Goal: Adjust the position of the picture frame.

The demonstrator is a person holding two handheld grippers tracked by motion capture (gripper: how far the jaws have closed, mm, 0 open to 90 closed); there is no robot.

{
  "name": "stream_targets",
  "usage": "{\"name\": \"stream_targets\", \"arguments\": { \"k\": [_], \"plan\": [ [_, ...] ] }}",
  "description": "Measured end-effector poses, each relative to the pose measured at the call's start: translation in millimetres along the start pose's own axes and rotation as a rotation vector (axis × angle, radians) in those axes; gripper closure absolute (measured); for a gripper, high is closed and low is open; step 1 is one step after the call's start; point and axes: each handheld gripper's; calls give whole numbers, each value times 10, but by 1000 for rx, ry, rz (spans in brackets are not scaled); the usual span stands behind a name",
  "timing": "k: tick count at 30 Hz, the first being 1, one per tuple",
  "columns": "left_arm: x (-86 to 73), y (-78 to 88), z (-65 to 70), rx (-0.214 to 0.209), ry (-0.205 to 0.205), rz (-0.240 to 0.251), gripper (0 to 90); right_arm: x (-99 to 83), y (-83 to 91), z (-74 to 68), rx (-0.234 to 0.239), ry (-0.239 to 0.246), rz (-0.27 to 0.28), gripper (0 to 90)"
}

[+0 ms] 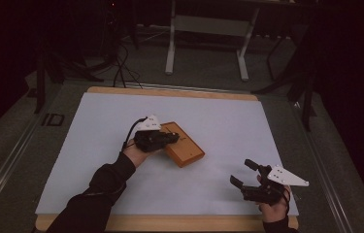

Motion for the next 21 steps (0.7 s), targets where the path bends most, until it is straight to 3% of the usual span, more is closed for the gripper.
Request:
{"name": "stream_targets", "arguments": {
  "k": [11,15,21],
  "plan": [
    [-75,-476,10,-111,-4,-14,850,-16,-12,12,5,-10,-15,131],
    [-139,-560,1,-156,3,-26,849,-20,-21,10,9,-9,-19,132],
    [-220,-565,4,-187,-11,-32,847,-25,-28,11,17,-17,-28,132]
  ]
}}
Point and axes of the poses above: each handheld gripper's, and its own axes: y roughly backward along the jaws, x roughly out of its top, z roughly to its right, and after that the axes turned 9 degrees about -y, right-handed
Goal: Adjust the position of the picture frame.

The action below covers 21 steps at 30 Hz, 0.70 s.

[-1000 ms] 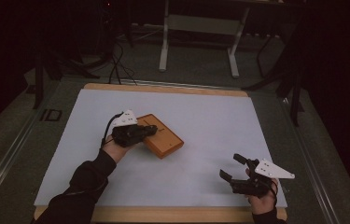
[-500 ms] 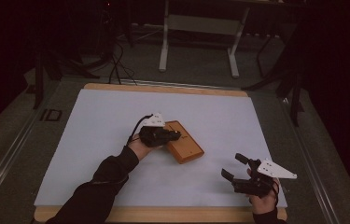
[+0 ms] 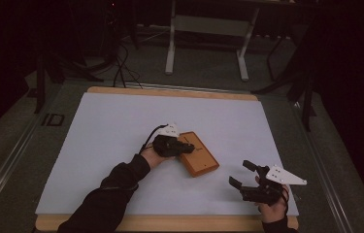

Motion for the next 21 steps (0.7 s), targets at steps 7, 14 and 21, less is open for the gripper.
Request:
{"name": "stream_targets", "arguments": {
  "k": [7,14,21],
  "plan": [
    [-137,40,24,-10,-15,-17,839,-6,-15,-11,7,3,-8,132],
    [-199,56,41,-13,-46,-62,835,-11,-23,-20,9,6,-15,132],
    [-312,82,52,-5,-45,-87,826,-17,-38,-31,12,11,-27,132]
  ]
}}
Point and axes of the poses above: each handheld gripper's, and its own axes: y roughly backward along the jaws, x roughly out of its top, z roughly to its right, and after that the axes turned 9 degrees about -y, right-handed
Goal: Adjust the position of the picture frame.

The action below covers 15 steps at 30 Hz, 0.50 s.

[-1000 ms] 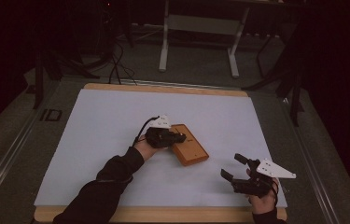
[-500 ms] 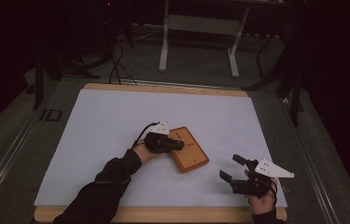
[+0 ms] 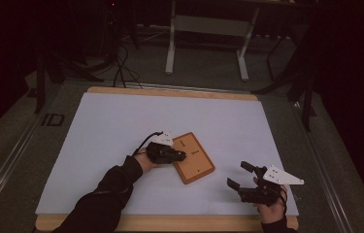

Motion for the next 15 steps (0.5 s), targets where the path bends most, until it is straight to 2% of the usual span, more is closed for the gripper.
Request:
{"name": "stream_targets", "arguments": {
  "k": [6,10,15],
  "plan": [
    [17,6,11,2,13,-13,809,-2,-12,-14,6,3,-5,131],
    [42,30,82,10,-15,-27,734,-4,-11,-13,5,3,-6,131],
    [54,107,140,23,-13,-32,678,-6,-17,-14,8,5,-9,130]
  ]
}}
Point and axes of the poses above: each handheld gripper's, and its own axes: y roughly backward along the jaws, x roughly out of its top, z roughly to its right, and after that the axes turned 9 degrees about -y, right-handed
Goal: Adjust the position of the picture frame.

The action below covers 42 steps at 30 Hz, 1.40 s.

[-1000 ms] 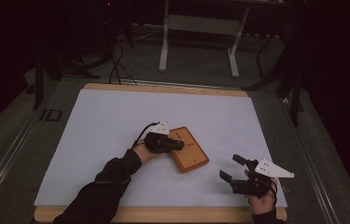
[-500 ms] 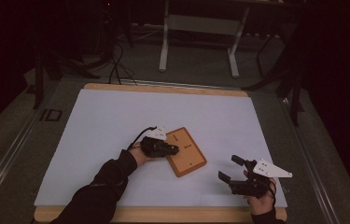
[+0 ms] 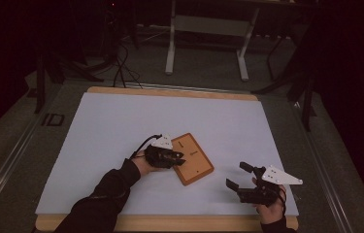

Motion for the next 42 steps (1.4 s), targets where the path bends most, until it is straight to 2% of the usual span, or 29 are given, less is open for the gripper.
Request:
{"name": "stream_targets", "arguments": {
  "k": [4,8,12,14,15,19,25,26,28,35,42],
  "plan": [
    [8,84,27,12,1,15,652,-3,-3,0,-4,2,-3,131],
    [-2,257,38,32,25,69,653,-5,-6,1,-4,1,-6,131],
    [-40,465,17,86,48,86,655,-6,-14,-3,0,1,-6,130],
    [-59,511,4,95,57,94,663,-6,-16,-4,0,1,-6,131],
    [-96,578,-13,118,83,96,663,-5,-17,-6,0,2,-7,130],
    [-179,606,-35,168,127,56,730,-4,-23,-13,4,1,-4,131],
    [-263,481,-57,211,175,-86,880,-5,-34,-21,10,2,-8,131],
    [-275,458,-66,206,180,-99,894,-5,-35,-21,12,1,-8,131],
    [-286,413,-76,229,183,-135,897,-7,-37,-23,12,2,-11,131],
    [-307,324,-140,243,216,-182,898,-11,-39,-16,14,-1,-13,131],
    [-282,243,-156,246,212,-203,898,-12,-43,-22,16,3,-15,131]
  ]
}}
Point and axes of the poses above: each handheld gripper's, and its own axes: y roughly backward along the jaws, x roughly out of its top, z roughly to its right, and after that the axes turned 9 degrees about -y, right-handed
